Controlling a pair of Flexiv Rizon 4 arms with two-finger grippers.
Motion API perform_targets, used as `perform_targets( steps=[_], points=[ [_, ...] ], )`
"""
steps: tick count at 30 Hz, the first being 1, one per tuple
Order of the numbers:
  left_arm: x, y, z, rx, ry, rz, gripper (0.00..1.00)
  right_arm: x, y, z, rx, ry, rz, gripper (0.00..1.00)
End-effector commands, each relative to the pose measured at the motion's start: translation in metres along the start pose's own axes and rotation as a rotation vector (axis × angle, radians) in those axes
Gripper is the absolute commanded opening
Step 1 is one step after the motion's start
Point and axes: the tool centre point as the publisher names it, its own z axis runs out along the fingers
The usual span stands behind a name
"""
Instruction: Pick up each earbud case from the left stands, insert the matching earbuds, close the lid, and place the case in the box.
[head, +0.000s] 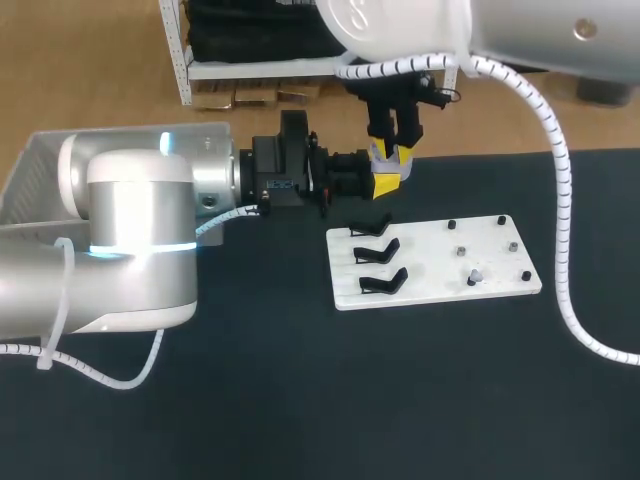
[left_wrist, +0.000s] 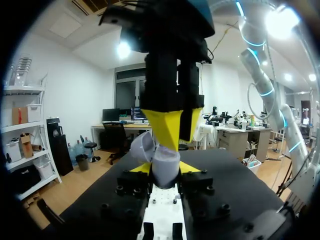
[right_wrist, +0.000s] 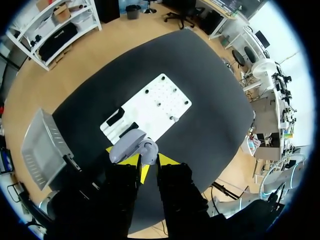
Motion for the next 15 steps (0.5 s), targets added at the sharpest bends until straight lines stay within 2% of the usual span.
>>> perform_targets(
  steps=[1,5,6,8,10,15],
  points=[
    [0.002,-0.001,0.0,-0.009,-0.01,0.005,0.0,0.001,-0.002,0.004,-0.002,0.007,-0.001,0.0],
    [0.002,-0.001,0.0,-0.009,-0.01,0.005,0.0,0.001,-0.002,0.005,-0.004,0.01,-0.001,0.0],
    [0.002,-0.001,0.0,-0.009,-0.01,0.005,0.0,0.001,-0.003,0.005,-0.004,0.011,-0.002,0.04],
    [0.002,-0.001,0.0,-0.009,-0.01,0.005,0.0,0.001,-0.003,0.005,-0.006,0.011,-0.004,0.28],
    [0.002,-0.001,0.0,-0.009,-0.01,0.005,0.0,0.002,-0.003,0.004,-0.009,0.008,-0.005,0.34],
    [0.002,-0.001,0.0,-0.009,-0.01,0.005,0.0,0.003,-0.006,-0.005,-0.024,-0.006,-0.014,0.39]
  ],
)
